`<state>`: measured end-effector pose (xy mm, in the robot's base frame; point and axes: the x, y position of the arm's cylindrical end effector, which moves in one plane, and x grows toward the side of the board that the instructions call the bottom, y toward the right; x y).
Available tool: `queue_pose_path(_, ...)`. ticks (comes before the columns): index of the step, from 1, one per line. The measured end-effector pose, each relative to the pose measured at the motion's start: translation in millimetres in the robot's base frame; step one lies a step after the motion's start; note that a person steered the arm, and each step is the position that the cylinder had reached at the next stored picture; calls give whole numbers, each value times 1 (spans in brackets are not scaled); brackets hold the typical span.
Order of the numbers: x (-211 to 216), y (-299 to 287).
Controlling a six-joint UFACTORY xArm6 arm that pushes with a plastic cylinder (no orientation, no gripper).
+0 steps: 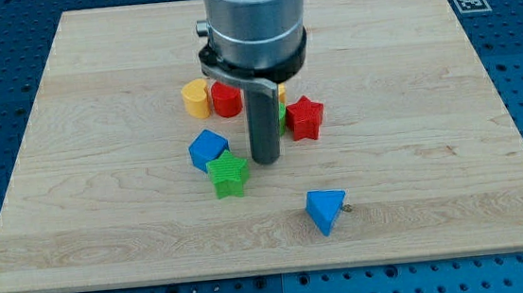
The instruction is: Push the green star towards the left side of the blue triangle
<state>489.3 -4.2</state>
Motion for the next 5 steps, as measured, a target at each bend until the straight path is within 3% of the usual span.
queue_pose_path(2,5,-54)
queue_pose_path(4,3,-68)
queue_pose_path(5,33,-48)
